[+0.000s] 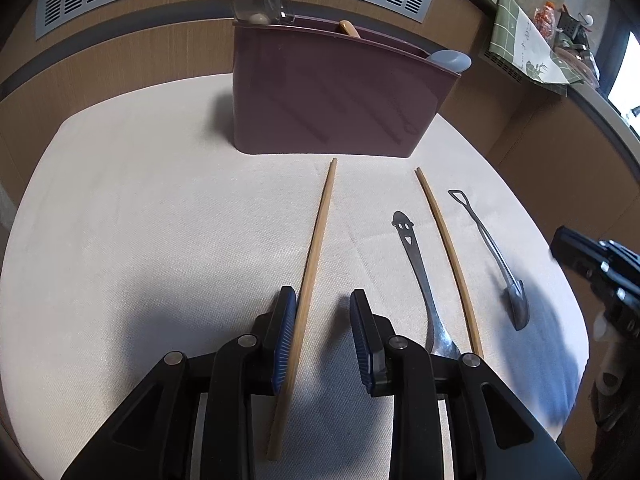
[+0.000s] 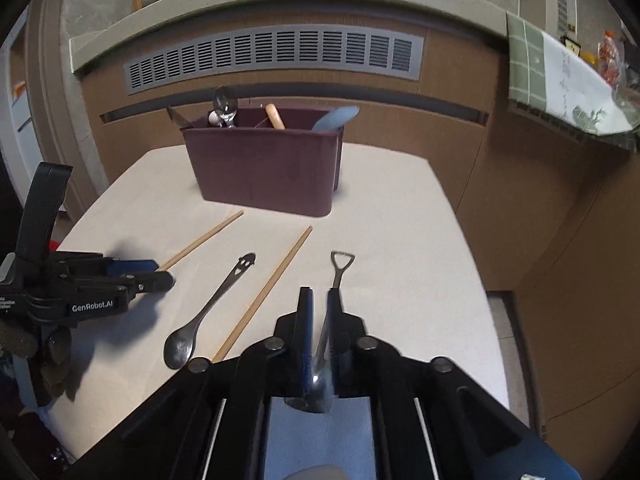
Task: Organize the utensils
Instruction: 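Close the right tool on the shovel utensil's handle while the left tool grasps the chopstick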
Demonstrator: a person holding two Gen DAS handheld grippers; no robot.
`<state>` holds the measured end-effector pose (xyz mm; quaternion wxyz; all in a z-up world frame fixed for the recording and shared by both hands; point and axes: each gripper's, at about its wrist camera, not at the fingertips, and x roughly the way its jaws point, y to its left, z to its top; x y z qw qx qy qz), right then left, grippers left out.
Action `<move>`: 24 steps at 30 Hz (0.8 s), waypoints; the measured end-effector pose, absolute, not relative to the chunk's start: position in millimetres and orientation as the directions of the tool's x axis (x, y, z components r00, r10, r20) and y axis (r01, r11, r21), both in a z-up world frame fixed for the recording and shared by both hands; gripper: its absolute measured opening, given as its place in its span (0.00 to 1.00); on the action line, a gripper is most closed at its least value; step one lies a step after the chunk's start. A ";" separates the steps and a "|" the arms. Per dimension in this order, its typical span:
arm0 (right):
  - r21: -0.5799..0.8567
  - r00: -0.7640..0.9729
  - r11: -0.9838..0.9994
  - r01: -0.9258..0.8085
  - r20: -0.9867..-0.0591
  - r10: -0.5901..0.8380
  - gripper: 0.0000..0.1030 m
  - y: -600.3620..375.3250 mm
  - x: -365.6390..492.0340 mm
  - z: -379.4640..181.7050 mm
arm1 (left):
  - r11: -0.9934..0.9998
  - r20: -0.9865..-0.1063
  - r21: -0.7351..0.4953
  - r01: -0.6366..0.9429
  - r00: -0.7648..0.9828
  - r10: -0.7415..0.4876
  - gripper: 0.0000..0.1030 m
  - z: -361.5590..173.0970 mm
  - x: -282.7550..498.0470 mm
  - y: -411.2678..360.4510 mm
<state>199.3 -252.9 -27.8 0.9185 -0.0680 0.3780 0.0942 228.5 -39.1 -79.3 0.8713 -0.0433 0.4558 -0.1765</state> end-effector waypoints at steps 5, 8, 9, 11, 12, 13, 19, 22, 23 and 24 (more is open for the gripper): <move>0.005 0.623 0.975 -0.223 -0.768 0.147 0.30 -262.2 204.3 -54.7 | 0.926 -0.776 -0.244 0.288 0.515 -0.365 0.46 -79.0 227.3 -46.1; 0.020 0.612 0.976 -0.215 -0.777 0.150 0.30 -260.0 214.1 -65.5 | 0.930 -0.792 -0.204 0.307 0.506 -0.341 0.47 -77.8 228.0 -52.5; 0.005 0.615 0.978 -0.210 -0.777 0.136 0.30 -257.1 222.7 -67.9 | 0.930 -0.796 -0.199 0.309 0.503 -0.337 0.47 -77.3 228.4 -53.4; -0.016 0.620 0.982 -0.190 -0.777 0.108 0.30 -253.9 238.4 -71.2 | 0.930 -0.799 -0.204 0.307 0.496 -0.339 0.47 -76.9 230.1 -52.2; -0.020 0.606 0.984 -0.178 -0.790 0.093 0.30 -252.2 252.1 -75.5 | 0.928 -0.800 -0.210 0.306 0.492 -0.343 0.47 -76.6 230.8 -51.3; -0.019 0.593 0.985 -0.174 -0.801 0.089 0.28 -252.0 258.9 -78.8 | 0.927 -0.801 -0.216 0.308 0.487 -0.349 0.47 -76.3 231.7 -50.3; -0.067 0.585 0.977 -0.204 -0.808 0.067 0.05 -239.1 273.5 -81.1 | 0.920 -0.811 -0.209 0.331 0.467 -0.352 0.46 -74.9 238.9 -52.0; -0.031 0.598 0.973 -0.230 -0.793 0.116 0.05 -239.3 264.4 -75.4 | 0.923 -0.816 -0.199 0.328 0.467 -0.342 0.29 -74.2 250.6 -52.3; -0.030 0.608 0.973 -0.227 -0.785 0.118 0.05 -240.6 261.2 -73.1 | 0.923 -0.819 -0.188 0.336 0.466 -0.336 0.27 -74.3 256.0 -52.9; -0.017 0.619 0.975 -0.220 -0.775 0.126 0.05 -243.9 257.9 -69.6 | 0.922 -0.822 -0.174 0.346 0.464 -0.329 0.20 -74.3 260.7 -54.2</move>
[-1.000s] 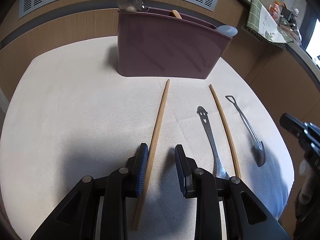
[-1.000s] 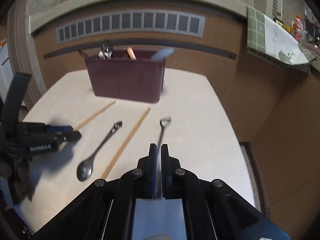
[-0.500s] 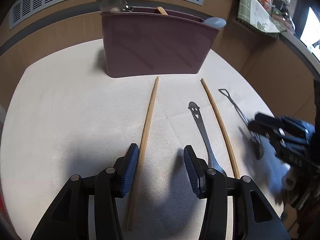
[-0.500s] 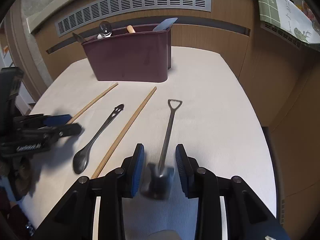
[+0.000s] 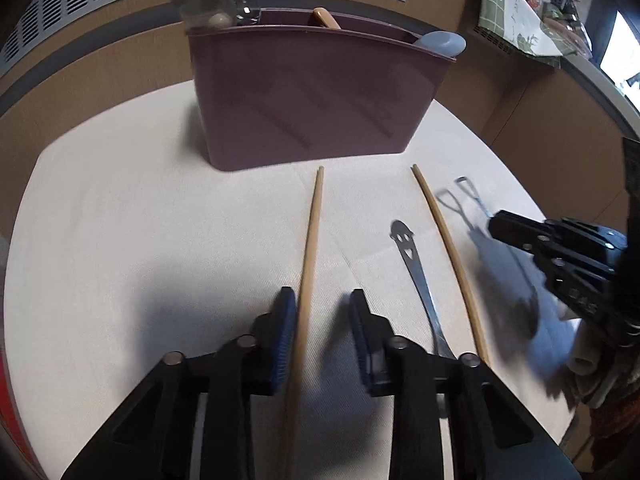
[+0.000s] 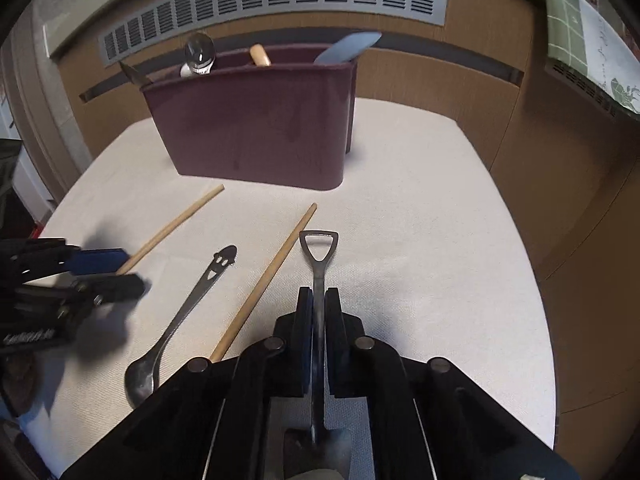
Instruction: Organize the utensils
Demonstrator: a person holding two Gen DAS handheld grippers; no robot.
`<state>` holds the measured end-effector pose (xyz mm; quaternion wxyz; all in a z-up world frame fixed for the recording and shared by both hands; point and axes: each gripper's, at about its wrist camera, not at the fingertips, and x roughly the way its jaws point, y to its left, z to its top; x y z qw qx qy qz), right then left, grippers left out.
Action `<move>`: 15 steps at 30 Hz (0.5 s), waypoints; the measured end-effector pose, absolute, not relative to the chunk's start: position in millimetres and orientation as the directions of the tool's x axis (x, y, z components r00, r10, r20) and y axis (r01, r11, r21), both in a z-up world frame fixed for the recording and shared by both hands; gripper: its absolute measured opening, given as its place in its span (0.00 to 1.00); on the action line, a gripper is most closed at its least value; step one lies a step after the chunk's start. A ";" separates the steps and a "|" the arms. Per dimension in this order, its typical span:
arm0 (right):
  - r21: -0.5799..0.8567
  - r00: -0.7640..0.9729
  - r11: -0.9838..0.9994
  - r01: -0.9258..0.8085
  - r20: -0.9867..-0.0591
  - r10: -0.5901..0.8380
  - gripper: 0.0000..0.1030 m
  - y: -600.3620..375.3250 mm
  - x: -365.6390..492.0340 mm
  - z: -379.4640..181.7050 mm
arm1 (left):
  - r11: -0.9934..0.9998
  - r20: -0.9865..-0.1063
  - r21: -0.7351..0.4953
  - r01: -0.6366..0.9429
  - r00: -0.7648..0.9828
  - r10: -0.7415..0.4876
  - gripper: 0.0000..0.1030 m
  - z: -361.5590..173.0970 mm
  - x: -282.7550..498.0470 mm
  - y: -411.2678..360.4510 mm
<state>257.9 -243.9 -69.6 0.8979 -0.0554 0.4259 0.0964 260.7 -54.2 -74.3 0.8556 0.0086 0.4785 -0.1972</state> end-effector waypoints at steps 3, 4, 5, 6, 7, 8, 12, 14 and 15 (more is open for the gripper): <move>0.007 0.640 0.980 -0.201 -0.756 0.136 0.05 -251.9 253.4 -62.8 | 0.919 -0.841 -0.123 0.376 0.453 -0.298 0.10 -73.1 275.7 -61.9; 0.010 0.647 0.981 -0.194 -0.751 0.136 0.05 -254.3 252.5 -61.3 | 0.916 -0.843 -0.114 0.384 0.450 -0.294 0.06 -72.5 278.3 -64.3; 0.018 0.655 0.982 -0.186 -0.743 0.138 0.05 -257.0 251.5 -58.5 | 0.914 -0.846 -0.104 0.392 0.448 -0.289 0.06 -72.2 281.1 -66.9; 0.025 0.661 0.983 -0.182 -0.737 0.141 0.05 -258.2 249.7 -56.8 | 0.914 -0.848 -0.098 0.394 0.448 -0.284 0.06 -71.3 282.8 -68.6; 0.032 0.667 0.984 -0.177 -0.731 0.144 0.05 -260.7 251.0 -54.7 | 0.914 -0.847 -0.093 0.394 0.452 -0.281 0.05 -69.0 283.1 -69.9; 0.043 0.675 0.984 -0.170 -0.722 0.149 0.05 -262.9 250.0 -51.3 | 0.913 -0.836 -0.089 0.397 0.468 -0.285 0.06 -63.4 281.2 -70.5; 0.082 0.702 0.984 -0.160 -0.691 0.172 0.05 -266.1 244.7 -39.8 | 0.913 -0.758 -0.119 0.389 0.558 -0.337 0.06 -31.8 261.5 -61.8; 0.094 0.713 0.983 -0.159 -0.678 0.180 0.05 -266.7 240.0 -34.4 | 0.913 -0.713 -0.156 0.376 0.597 -0.368 0.05 -14.5 250.8 -54.2; 0.101 0.723 0.982 -0.157 -0.666 0.184 0.05 -266.9 236.6 -29.6 | 0.914 -0.688 -0.172 0.368 0.619 -0.379 0.05 -6.5 245.8 -48.9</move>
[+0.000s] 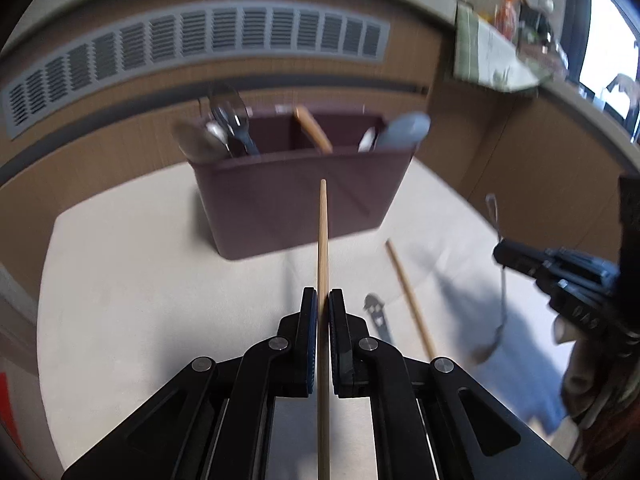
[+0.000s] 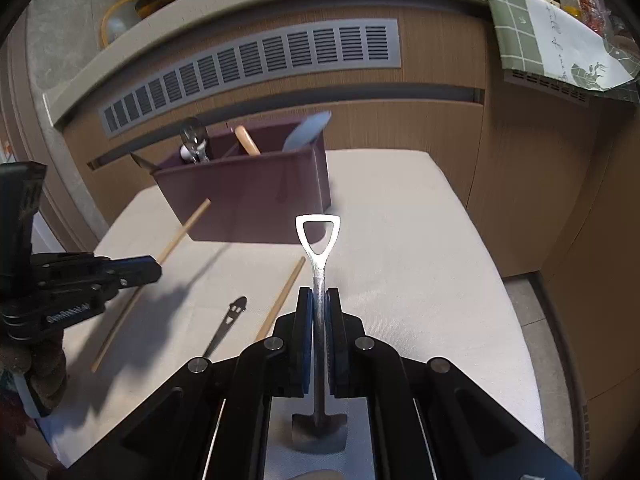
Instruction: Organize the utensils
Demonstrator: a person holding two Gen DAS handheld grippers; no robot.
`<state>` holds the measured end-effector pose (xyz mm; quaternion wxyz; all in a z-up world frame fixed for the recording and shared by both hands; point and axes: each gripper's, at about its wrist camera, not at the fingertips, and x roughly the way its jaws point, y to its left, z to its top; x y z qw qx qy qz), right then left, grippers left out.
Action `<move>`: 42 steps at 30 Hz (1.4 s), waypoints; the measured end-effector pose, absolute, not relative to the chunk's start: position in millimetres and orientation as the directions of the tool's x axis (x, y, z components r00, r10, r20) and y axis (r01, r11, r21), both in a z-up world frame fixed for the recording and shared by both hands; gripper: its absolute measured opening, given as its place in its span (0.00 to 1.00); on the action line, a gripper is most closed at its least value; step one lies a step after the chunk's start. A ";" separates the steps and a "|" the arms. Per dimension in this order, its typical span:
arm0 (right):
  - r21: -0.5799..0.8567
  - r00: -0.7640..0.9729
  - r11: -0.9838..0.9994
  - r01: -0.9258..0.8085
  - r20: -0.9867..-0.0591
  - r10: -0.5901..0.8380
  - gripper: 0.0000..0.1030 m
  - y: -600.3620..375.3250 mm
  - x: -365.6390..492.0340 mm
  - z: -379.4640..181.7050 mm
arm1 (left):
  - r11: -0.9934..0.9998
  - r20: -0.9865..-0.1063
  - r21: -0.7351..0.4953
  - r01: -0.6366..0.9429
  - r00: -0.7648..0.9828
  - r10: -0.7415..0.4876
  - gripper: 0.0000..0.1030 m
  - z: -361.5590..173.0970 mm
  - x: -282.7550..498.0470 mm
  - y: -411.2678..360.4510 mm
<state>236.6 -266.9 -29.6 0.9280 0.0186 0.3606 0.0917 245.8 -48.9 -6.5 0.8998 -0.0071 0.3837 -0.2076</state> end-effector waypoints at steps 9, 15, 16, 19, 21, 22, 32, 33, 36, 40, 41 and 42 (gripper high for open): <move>0.104 0.792 0.978 -0.178 -0.575 0.205 0.02 -260.7 226.4 11.3 | 0.893 -0.438 -0.313 0.324 0.785 -0.439 0.06 50.0 219.1 -16.2; 0.081 0.816 0.978 -0.193 -0.541 0.206 0.02 -254.9 229.9 30.3 | 0.891 -0.408 -0.331 0.312 0.804 -0.433 0.06 51.8 227.7 -10.2; 0.091 0.811 0.976 -0.198 -0.544 0.216 0.02 -255.4 230.5 31.0 | 0.890 -0.412 -0.333 0.311 0.801 -0.435 0.06 49.4 228.2 -10.1; 0.088 0.804 0.976 -0.197 -0.555 0.212 0.01 -256.5 232.9 28.6 | 0.888 -0.429 -0.343 0.307 0.790 -0.439 0.06 40.7 228.1 -9.1; 0.095 0.796 0.976 -0.196 -0.566 0.215 0.01 -258.1 233.8 24.7 | 0.885 -0.447 -0.354 0.301 0.777 -0.443 0.06 34.4 229.1 -6.8; 0.095 0.794 0.976 -0.193 -0.570 0.213 0.01 -259.0 233.0 22.1 | 0.884 -0.451 -0.362 0.297 0.774 -0.445 0.06 32.5 227.7 -5.6; 0.085 0.747 0.985 -0.153 -0.642 0.171 0.02 -266.6 242.4 -13.2 | 0.882 -0.486 -0.384 0.272 0.753 -0.443 0.06 17.8 232.1 -1.6; 0.075 0.756 0.985 -0.153 -0.633 0.165 0.01 -266.9 241.0 -9.1 | 0.883 -0.484 -0.385 0.270 0.755 -0.442 0.06 18.1 231.8 -0.3; 0.043 0.782 0.984 -0.171 -0.602 0.163 0.01 -263.8 234.8 7.1 | 0.882 -0.466 -0.393 0.261 0.770 -0.436 0.06 21.7 230.8 2.1; 0.014 0.801 0.980 -0.199 -0.574 0.171 0.01 -256.6 232.2 31.1 | 0.879 -0.387 -0.386 0.280 0.816 -0.430 0.06 51.8 232.6 0.8; 0.014 0.805 0.977 -0.214 -0.564 0.184 0.01 -254.6 233.8 43.2 | 0.878 -0.347 -0.379 0.293 0.834 -0.428 0.06 66.1 233.2 -0.4; 0.010 0.816 0.976 -0.217 -0.547 0.187 0.01 -253.1 235.1 54.0 | 0.876 -0.301 -0.372 0.306 0.853 -0.426 0.06 80.3 233.2 -1.5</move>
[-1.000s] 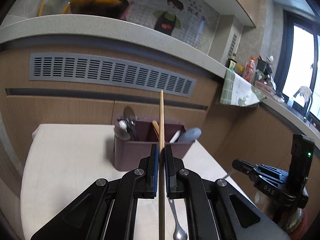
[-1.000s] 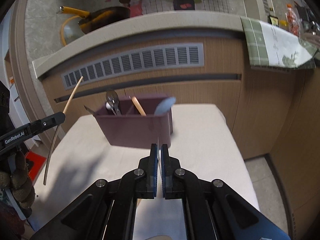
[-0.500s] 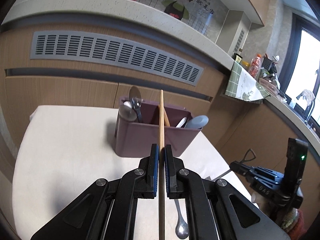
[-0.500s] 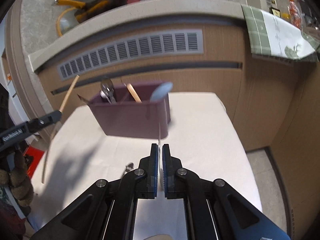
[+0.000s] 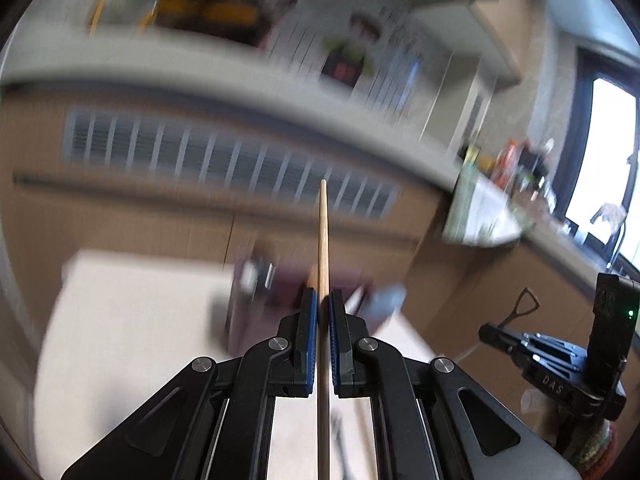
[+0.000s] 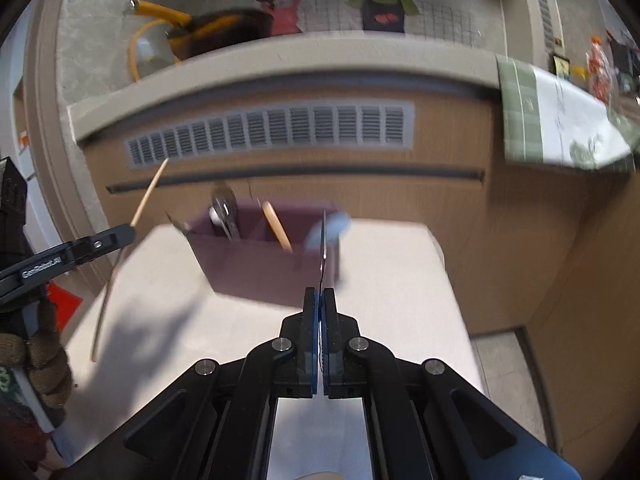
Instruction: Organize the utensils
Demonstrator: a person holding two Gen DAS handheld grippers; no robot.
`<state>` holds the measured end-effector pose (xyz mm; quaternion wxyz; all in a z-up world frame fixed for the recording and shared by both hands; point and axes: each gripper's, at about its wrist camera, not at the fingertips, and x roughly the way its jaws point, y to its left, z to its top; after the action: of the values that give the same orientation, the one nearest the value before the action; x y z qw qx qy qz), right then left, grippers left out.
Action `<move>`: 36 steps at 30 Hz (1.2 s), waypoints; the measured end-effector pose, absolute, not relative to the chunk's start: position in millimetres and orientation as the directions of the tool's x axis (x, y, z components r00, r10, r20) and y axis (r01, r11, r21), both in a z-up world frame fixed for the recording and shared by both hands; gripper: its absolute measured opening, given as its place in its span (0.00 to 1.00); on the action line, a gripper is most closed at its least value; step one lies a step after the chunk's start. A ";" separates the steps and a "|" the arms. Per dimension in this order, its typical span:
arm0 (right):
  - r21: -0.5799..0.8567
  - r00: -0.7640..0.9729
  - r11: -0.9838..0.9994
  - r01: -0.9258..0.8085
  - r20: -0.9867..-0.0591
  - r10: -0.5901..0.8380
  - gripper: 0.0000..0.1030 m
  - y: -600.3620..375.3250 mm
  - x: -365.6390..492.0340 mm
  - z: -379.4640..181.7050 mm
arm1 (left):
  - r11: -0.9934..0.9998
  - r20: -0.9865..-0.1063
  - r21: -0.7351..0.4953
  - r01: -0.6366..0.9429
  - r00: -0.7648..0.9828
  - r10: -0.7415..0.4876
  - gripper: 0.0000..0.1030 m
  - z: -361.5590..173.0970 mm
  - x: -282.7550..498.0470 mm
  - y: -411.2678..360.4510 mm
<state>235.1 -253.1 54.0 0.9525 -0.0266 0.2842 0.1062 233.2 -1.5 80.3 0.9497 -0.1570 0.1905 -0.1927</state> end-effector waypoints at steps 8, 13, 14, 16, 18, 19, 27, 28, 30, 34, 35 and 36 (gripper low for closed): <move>0.074 0.894 0.953 -0.294 -0.332 0.301 0.01 -249.7 258.4 165.9 | 0.874 0.141 -0.362 0.325 0.946 -0.294 0.06 135.4 247.8 -10.4; 0.096 0.884 0.945 -0.313 -0.335 0.327 0.01 -244.4 288.8 163.7 | 0.900 0.077 -0.368 0.232 0.973 -0.219 0.06 105.3 290.0 -25.0; 0.106 0.876 0.943 -0.316 -0.350 0.333 0.01 -242.9 296.4 157.1 | 0.900 0.063 -0.376 0.218 0.976 -0.210 0.06 98.6 299.1 -27.0; 0.132 0.857 0.940 -0.315 -0.385 0.342 0.01 -244.4 313.8 143.3 | 0.901 0.046 -0.392 0.185 0.982 -0.182 0.06 88.0 314.4 -31.1; 0.151 0.842 0.937 -0.316 -0.409 0.351 0.01 -245.2 328.5 131.8 | 0.910 0.049 -0.386 0.151 0.988 -0.143 0.05 79.0 322.4 -34.1; 0.154 0.839 0.937 -0.314 -0.418 0.349 0.01 -244.7 332.9 127.0 | 0.913 0.051 -0.381 0.143 0.990 -0.134 0.05 74.3 323.1 -35.2; 0.194 0.784 0.924 -0.331 -0.488 0.383 0.01 -237.0 369.8 90.0 | 0.928 0.010 -0.367 0.068 0.998 -0.069 0.05 47.4 346.1 -48.0; 0.200 0.779 0.923 -0.330 -0.495 0.386 0.01 -237.3 372.4 86.0 | 0.930 0.001 -0.361 0.066 0.997 -0.071 0.05 44.2 349.1 -50.0; 0.209 0.767 0.921 -0.328 -0.510 0.389 0.01 -237.6 378.3 79.4 | 0.935 -0.015 -0.351 0.060 0.998 -0.069 0.05 39.0 353.8 -53.7; 0.206 0.761 0.923 -0.324 -0.523 0.384 0.01 -239.4 385.3 73.7 | 0.943 -0.025 -0.331 0.034 0.999 -0.044 0.05 29.1 357.3 -58.1; 0.207 0.758 0.923 -0.325 -0.526 0.385 0.01 -239.5 387.3 71.2 | 0.945 -0.032 -0.325 0.031 0.999 -0.043 0.05 26.0 359.4 -59.2; 0.209 0.755 0.922 -0.326 -0.529 0.387 0.01 -239.6 388.5 69.5 | 0.947 -0.046 -0.320 0.033 0.998 -0.050 0.05 22.3 362.2 -60.7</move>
<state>388.5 -239.6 69.5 0.9353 0.0521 0.2935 0.1905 362.2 -60.7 22.3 0.9863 -0.1616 0.0268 -0.0209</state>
